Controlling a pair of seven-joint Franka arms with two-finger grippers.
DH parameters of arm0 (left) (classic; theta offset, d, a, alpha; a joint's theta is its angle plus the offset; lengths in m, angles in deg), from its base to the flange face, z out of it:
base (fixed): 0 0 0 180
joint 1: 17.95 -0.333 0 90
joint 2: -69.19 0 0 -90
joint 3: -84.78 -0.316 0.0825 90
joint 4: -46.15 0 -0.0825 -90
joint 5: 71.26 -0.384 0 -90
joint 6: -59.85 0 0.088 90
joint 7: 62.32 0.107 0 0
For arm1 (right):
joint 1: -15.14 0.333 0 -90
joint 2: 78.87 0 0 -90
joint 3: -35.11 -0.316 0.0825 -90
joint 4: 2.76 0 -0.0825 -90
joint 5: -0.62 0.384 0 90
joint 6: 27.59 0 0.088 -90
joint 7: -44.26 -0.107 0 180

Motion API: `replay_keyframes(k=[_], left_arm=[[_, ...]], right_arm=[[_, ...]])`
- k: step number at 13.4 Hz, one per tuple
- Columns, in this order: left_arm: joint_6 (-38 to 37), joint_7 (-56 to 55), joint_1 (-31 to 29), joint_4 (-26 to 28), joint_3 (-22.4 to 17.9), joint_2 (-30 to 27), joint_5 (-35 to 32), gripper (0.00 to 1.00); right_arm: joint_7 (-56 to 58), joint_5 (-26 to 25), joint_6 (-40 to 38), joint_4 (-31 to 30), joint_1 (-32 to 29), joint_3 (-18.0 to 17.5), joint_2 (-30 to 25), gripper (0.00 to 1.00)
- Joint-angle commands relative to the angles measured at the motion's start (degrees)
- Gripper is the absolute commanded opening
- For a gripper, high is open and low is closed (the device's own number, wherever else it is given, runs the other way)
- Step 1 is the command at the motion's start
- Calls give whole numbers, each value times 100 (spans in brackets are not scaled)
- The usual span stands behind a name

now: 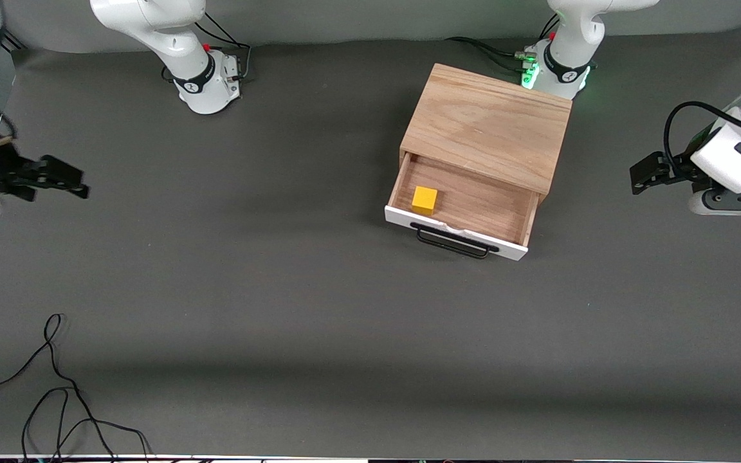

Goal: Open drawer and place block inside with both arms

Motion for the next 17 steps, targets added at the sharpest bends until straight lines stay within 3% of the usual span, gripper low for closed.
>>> replay_keyframes(k=[1, 5, 8, 17], left_arm=[[-60, 91, 10, -69, -11, 24, -47, 100], [-69, 91, 1, -69, -20, 24, -38, 100], [-69, 91, 1, -69, -20, 24, -38, 100], [-69, 91, -8, -69, -20, 24, -29, 100]], right_arm=[[221, -87, 11, -69, 26, 174, -32, 100], [212, -87, 11, -17, -456, 8, 12, 100], [186, -209, -15, -7, -730, -396, -5, 100], [203, -262, 3, -25, -580, -265, 12, 100]])
